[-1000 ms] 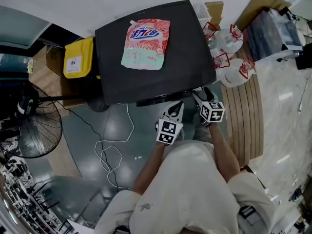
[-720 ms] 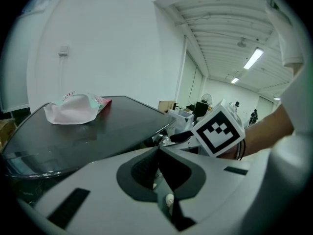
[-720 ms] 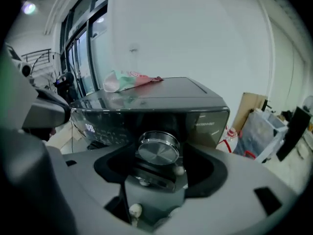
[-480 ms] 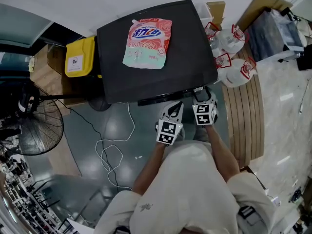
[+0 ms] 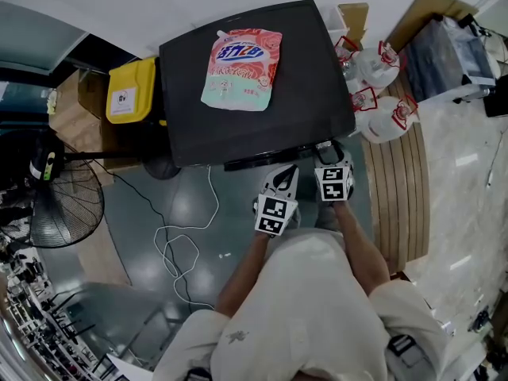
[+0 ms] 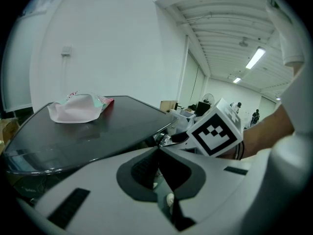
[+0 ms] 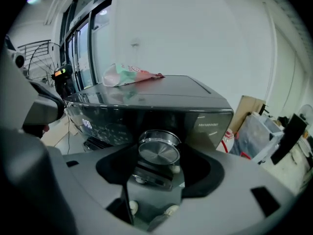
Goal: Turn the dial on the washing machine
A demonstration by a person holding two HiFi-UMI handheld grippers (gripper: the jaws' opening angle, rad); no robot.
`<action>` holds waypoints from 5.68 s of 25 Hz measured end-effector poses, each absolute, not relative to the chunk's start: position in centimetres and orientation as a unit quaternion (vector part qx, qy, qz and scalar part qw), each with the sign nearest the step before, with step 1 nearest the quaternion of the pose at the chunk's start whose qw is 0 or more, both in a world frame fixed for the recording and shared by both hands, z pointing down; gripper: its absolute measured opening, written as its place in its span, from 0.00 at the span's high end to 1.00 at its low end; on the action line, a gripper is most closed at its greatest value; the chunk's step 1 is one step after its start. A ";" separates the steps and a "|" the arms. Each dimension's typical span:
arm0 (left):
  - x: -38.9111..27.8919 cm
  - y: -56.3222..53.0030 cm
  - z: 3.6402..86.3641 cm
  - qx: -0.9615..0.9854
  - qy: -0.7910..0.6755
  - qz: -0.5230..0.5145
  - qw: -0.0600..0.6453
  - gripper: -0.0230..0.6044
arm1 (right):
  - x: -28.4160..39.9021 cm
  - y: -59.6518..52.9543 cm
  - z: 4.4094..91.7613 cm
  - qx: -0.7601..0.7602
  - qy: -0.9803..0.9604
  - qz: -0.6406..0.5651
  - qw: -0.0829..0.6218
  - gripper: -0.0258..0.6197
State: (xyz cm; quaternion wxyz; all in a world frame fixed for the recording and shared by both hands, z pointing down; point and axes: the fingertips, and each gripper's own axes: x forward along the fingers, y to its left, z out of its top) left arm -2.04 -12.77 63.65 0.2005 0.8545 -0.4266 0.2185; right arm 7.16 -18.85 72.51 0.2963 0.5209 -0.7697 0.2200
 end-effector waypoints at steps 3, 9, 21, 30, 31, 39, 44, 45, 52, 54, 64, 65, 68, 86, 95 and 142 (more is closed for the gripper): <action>-2.0 -12.8 63.5 0.855 -0.427 0.219 0.199 0.94 | 7.2 -18.9 72.4 0.518 -0.771 0.238 0.282 0.53; -1.6 -13.0 63.5 0.855 -0.425 0.218 0.199 0.94 | 7.5 -18.9 72.7 0.513 -0.772 0.280 0.249 0.53; -1.4 -13.1 63.6 0.856 -0.423 0.220 0.199 0.94 | 7.7 -19.0 72.6 0.508 -0.765 0.357 0.170 0.53; -1.4 -13.2 63.7 0.856 -0.424 0.219 0.202 0.94 | 7.8 -19.2 72.5 0.496 -0.761 0.402 0.118 0.53; -1.4 -13.2 63.7 0.855 -0.424 0.220 0.202 0.94 | 7.8 -19.3 72.5 0.494 -0.760 0.407 0.111 0.53; -1.3 -13.2 63.7 0.855 -0.424 0.218 0.203 0.94 | 8.0 -19.3 72.5 0.484 -0.750 0.445 0.068 0.53; -1.3 -13.1 63.8 0.854 -0.425 0.218 0.205 0.94 | 8.1 -19.3 72.5 0.476 -0.742 0.470 0.039 0.53; -1.3 -13.2 63.8 0.854 -0.425 0.218 0.206 0.94 | 8.1 -19.3 72.6 0.475 -0.741 0.474 0.034 0.53; -1.1 -13.3 63.9 0.854 -0.426 0.217 0.206 0.94 | 8.4 -19.3 72.9 0.469 -0.730 0.497 0.009 0.53; -1.1 -13.3 63.8 0.854 -0.425 0.217 0.206 0.94 | 8.4 -19.3 72.9 0.467 -0.727 0.504 0.003 0.53; -1.1 -13.3 63.9 0.854 -0.424 0.218 0.207 0.94 | 7.6 -19.2 72.2 0.442 -0.711 0.544 -0.046 0.53; -1.1 -13.3 63.9 0.854 -0.424 0.218 0.207 0.94 | 7.7 -19.2 72.2 0.440 -0.709 0.548 -0.052 0.53; -1.2 -13.3 64.0 0.854 -0.424 0.219 0.207 0.94 | 7.7 -19.2 72.3 0.432 -0.703 0.561 -0.070 0.53; -1.3 -13.1 64.2 0.853 -0.422 0.222 0.212 0.94 | 7.9 -19.2 72.5 0.393 -0.667 0.616 -0.147 0.53; -1.3 -13.1 64.4 0.852 -0.422 0.225 0.213 0.94 | 7.8 -19.2 72.7 0.369 -0.651 0.638 -0.181 0.53; -3.2 -15.3 59.1 0.869 -0.436 0.157 0.176 0.94 | 8.7 -19.4 61.3 0.481 -0.835 0.236 0.125 0.53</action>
